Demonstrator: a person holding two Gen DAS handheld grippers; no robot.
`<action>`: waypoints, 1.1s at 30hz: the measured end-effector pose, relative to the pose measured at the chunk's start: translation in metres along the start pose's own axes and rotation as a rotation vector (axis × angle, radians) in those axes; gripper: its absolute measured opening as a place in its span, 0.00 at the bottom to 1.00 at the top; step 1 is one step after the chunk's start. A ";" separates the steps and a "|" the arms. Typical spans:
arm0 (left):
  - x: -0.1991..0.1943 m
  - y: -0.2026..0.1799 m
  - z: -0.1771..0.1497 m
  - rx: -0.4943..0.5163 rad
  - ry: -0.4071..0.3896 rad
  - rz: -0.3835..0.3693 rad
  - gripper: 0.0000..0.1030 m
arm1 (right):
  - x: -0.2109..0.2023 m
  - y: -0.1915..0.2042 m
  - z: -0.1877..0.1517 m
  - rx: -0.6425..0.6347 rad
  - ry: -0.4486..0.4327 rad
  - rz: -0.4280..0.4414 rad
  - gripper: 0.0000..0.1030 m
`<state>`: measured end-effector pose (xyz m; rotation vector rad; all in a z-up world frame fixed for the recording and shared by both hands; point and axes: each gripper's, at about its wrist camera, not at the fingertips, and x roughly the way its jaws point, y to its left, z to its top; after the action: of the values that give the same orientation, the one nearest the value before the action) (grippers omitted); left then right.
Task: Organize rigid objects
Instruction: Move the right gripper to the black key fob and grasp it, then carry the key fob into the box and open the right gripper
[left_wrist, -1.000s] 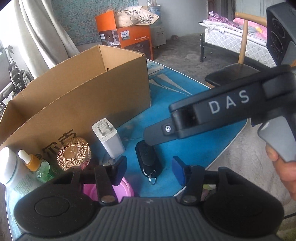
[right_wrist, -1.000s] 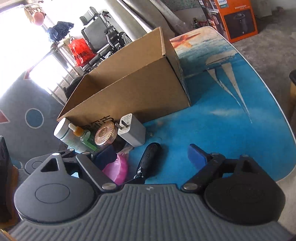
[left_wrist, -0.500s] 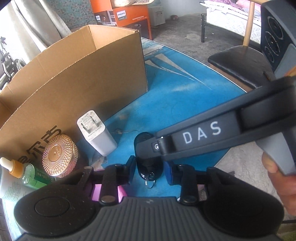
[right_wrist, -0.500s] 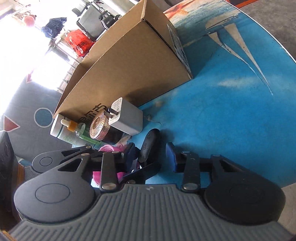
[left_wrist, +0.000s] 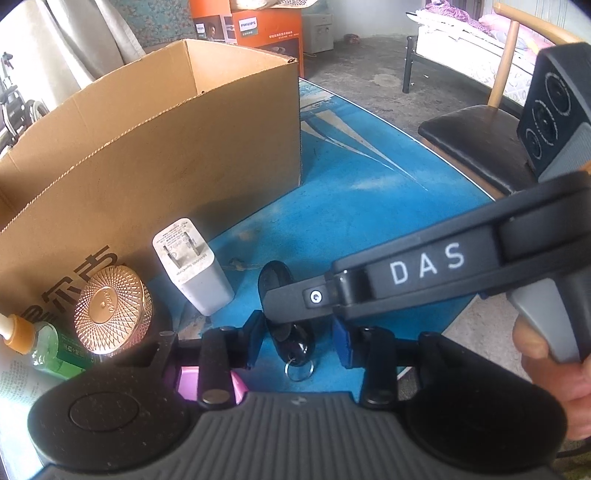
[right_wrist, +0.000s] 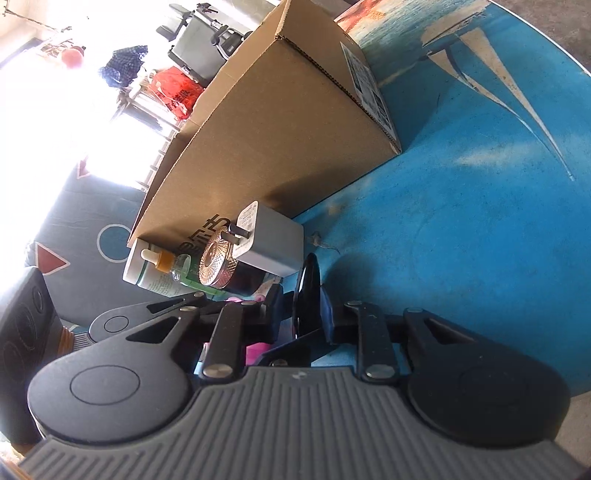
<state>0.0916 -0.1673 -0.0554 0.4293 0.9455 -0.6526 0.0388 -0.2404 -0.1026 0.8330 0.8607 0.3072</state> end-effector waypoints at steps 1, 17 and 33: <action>0.001 0.001 0.001 -0.009 0.002 -0.011 0.39 | 0.002 0.000 0.000 -0.003 -0.001 -0.007 0.17; -0.020 -0.016 0.001 0.045 -0.058 0.037 0.33 | -0.013 0.007 -0.003 -0.011 -0.063 -0.012 0.15; -0.130 -0.022 0.017 0.080 -0.325 0.176 0.33 | -0.087 0.106 0.011 -0.256 -0.262 0.059 0.15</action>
<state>0.0327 -0.1515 0.0625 0.4557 0.5682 -0.5793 0.0010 -0.2245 0.0287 0.6428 0.5394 0.3430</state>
